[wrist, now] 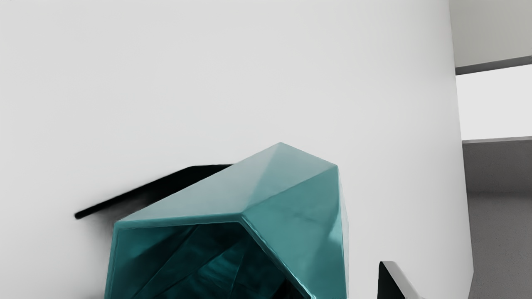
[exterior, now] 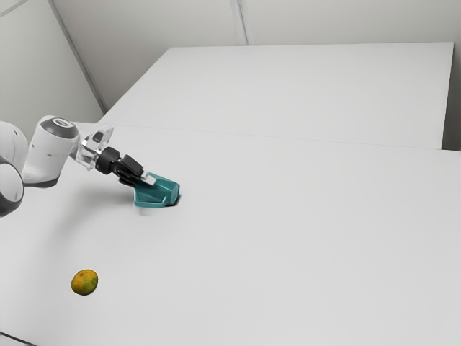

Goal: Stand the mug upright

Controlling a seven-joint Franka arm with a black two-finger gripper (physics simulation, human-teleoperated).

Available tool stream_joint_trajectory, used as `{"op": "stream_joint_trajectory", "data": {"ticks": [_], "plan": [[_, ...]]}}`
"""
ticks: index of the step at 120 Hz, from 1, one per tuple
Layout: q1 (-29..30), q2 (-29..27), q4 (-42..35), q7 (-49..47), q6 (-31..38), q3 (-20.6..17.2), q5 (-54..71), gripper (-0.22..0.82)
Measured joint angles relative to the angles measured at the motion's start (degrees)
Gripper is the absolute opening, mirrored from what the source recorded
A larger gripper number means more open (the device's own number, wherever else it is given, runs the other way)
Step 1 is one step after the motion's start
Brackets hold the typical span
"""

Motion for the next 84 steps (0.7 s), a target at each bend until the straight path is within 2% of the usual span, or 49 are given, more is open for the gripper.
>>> {"op": "stream_joint_trajectory", "data": {"ticks": [14,28,84], "plan": [[0.0,0.0,0.0,0.0,0.0,0.0,-0.2,-0.05],[0.0,-0.1,0.1,0.1,0.1,0.0,-0.2,-0.11],[-0.4,-2.1,0.0,0.1,0.8,-0.1,0.9,-0.17]]}}
